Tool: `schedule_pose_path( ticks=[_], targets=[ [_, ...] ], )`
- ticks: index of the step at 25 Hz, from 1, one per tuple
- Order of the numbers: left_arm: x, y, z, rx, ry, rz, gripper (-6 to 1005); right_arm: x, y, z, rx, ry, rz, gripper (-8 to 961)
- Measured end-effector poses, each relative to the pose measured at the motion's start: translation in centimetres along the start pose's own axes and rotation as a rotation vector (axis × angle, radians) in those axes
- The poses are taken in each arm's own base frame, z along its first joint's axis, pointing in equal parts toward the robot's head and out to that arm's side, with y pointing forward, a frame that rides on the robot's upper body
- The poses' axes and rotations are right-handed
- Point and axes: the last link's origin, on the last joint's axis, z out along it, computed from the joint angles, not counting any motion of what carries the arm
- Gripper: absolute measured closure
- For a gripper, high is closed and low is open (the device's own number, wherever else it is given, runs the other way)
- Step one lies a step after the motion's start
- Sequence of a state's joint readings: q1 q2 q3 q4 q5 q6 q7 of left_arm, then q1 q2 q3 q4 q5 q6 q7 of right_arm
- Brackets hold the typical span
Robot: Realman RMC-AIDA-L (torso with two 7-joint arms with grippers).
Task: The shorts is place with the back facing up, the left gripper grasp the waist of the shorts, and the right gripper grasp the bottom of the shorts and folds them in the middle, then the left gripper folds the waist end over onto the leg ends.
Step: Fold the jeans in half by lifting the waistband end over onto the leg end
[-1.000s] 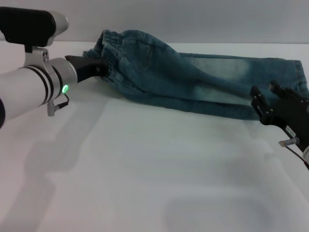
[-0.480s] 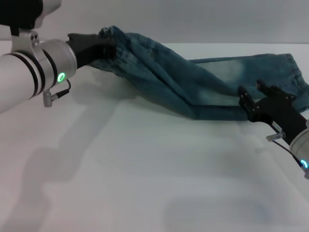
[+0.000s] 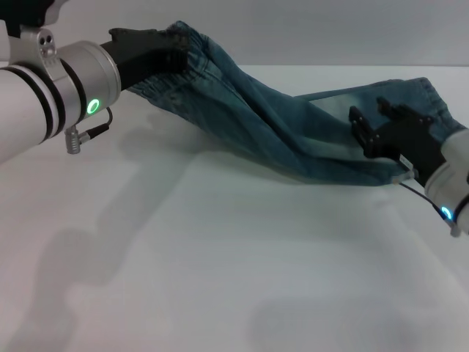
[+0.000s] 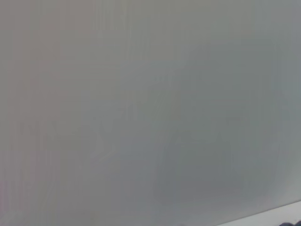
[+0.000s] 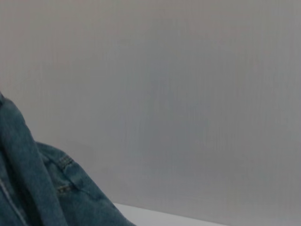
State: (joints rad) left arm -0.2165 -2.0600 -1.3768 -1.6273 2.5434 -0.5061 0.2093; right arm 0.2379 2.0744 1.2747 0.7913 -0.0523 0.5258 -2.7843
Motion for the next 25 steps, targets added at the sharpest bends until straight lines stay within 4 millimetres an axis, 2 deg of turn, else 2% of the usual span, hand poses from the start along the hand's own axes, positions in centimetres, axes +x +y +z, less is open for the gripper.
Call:
schedule_pose_path(
  ticks=[8, 11, 17, 25],
  targets=[
    [1.0, 0.8, -0.5, -0.022, 0.028, 0.01, 970, -0.6, -0.8, 2.8, 0.004, 0.046, -0.041, 529],
    [1.6, 1.3, -0.8, -0.034, 0.044, 0.018, 971, -0.9, -0.4, 3.9, -0.009, 0.059, -0.054, 528],
    [2.7, 2.0, -1.2, -0.054, 0.076, 0.031, 971, -1.4, 2.1, 5.8, -0.087, 0.098, -0.04, 528],
    [3.5, 2.7, -1.2, -0.073, 0.098, 0.044, 971, -1.7, 6.3, 6.6, -0.228, 0.127, -0.01, 528]
  ],
)
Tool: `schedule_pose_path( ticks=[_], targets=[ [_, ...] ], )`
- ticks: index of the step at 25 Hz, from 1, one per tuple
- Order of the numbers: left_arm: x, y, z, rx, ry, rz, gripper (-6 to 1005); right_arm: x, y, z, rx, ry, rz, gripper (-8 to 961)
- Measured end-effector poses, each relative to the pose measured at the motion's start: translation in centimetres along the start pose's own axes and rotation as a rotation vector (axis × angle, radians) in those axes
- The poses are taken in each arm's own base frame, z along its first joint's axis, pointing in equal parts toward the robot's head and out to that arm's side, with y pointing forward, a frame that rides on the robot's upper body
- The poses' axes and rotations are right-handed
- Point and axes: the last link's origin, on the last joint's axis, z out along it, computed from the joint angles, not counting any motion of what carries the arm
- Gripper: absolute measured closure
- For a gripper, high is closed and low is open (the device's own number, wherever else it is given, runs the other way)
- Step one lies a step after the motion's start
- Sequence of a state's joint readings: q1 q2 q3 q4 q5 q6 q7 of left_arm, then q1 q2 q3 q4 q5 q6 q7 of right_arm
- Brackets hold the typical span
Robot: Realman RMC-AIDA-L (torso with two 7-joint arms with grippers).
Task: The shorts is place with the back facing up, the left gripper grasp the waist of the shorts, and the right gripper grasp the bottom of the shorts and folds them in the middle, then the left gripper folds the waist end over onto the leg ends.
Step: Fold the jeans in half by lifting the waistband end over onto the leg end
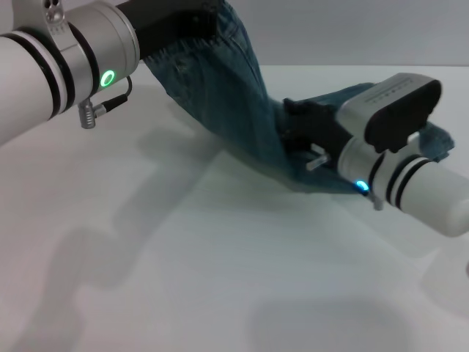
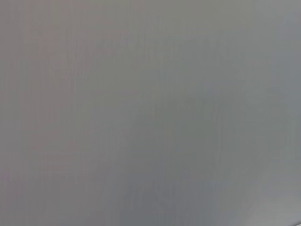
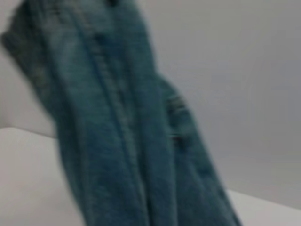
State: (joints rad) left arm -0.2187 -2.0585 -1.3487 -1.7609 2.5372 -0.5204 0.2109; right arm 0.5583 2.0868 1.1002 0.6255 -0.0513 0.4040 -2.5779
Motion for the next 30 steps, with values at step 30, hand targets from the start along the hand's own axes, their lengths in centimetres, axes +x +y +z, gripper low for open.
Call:
schedule_pose_path(
  ticks=[30],
  targets=[
    [1.3, 1.8, -0.4, -0.047, 0.043, 0.048, 972, 2.1, 1.7, -1.3, -0.019, 0.033, 0.074, 529]
  ],
)
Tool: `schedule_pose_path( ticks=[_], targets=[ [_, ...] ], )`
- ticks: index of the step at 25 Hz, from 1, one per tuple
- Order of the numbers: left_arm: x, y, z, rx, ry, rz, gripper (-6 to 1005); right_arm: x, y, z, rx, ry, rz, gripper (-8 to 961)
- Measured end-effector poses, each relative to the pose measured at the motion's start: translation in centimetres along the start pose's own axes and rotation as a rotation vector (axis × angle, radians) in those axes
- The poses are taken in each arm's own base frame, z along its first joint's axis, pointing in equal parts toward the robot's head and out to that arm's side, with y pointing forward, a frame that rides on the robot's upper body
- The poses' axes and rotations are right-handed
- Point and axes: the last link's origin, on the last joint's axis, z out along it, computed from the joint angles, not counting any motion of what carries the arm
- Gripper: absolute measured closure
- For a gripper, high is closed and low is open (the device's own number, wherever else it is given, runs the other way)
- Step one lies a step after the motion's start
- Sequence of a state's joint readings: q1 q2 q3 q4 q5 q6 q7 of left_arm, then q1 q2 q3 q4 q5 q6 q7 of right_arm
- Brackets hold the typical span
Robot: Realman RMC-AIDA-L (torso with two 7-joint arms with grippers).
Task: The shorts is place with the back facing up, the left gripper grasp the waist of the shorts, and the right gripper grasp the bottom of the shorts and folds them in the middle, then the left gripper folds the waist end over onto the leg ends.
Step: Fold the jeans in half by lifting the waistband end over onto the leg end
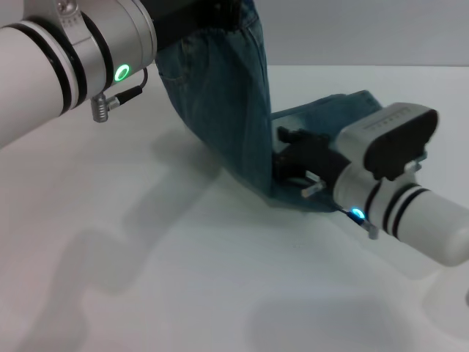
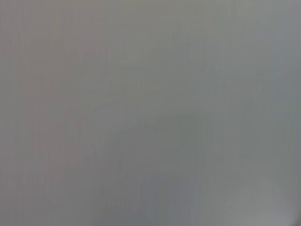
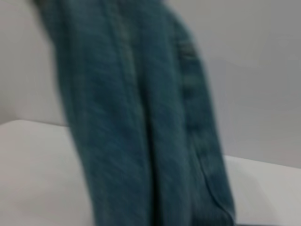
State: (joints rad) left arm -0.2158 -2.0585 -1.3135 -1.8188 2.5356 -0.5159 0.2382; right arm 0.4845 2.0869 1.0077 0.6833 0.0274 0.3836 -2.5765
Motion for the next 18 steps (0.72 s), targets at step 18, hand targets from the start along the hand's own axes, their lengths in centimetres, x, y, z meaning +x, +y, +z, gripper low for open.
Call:
schedule_pose_path(
  ticks=[18],
  targets=[
    [-1.0, 0.8, 0.0, -0.02, -0.02, -0.008, 973, -0.4, -1.1, 0.8, 0.023, 0.022, 0.007, 529]
  ],
)
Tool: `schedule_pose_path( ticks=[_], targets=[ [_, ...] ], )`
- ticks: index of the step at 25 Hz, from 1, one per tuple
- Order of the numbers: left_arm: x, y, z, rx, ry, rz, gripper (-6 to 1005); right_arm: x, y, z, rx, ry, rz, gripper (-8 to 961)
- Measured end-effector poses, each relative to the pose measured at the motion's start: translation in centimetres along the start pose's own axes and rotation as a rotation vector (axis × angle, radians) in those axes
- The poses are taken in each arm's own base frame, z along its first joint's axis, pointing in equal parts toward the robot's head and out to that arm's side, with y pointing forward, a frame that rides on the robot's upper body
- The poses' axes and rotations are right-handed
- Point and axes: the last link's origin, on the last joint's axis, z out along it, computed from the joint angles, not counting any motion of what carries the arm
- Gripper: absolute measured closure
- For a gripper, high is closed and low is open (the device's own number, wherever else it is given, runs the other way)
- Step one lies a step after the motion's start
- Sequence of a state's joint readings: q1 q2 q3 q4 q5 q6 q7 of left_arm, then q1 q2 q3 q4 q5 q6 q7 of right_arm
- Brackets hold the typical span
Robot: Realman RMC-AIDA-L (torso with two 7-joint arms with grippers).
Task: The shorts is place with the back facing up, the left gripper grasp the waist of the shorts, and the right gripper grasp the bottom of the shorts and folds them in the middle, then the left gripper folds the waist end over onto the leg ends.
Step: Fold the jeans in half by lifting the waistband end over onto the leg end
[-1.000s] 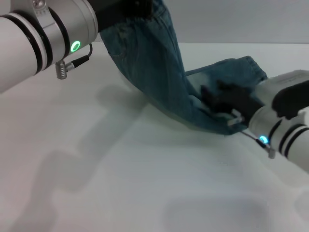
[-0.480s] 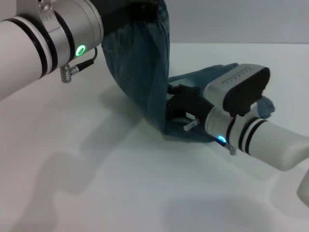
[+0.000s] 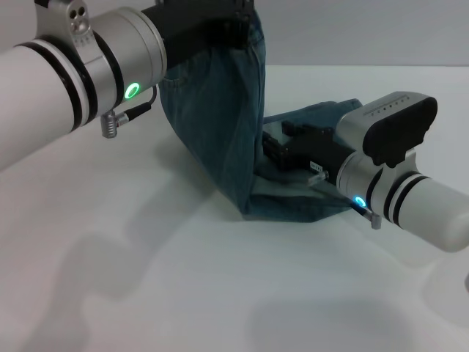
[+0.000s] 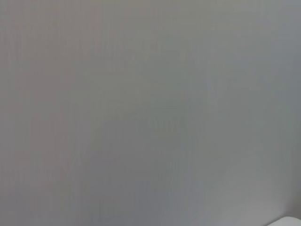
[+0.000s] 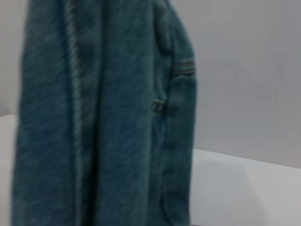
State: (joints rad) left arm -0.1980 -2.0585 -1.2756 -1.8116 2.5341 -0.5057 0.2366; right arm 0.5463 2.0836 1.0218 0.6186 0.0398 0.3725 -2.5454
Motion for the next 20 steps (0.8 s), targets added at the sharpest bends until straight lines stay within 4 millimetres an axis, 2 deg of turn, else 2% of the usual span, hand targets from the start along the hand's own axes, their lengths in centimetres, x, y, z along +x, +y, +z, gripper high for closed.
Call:
schedule_pose_path(
  ticks=[4, 11, 15, 20],
  targets=[
    [-0.1, 0.2, 0.0, -0.005, -0.002, 0.0, 973, -0.1, 0.3, 0.1, -0.009, -0.004, -0.001, 529],
    [-0.1, 0.7, 0.0, -0.019, 0.0, 0.004, 973, -0.8, 3.5, 0.7, -0.105, -0.013, -0.037, 529],
    [0.0, 0.8, 0.0, -0.021, 0.001, 0.004, 974, -0.6, 5.0, 0.7, -0.15, -0.003, -0.031, 529],
    [0.0, 0.8, 0.1, -0.022, 0.002, 0.005, 974, -0.5, 6.3, 0.8, -0.192, 0.007, -0.05, 528]
  ],
)
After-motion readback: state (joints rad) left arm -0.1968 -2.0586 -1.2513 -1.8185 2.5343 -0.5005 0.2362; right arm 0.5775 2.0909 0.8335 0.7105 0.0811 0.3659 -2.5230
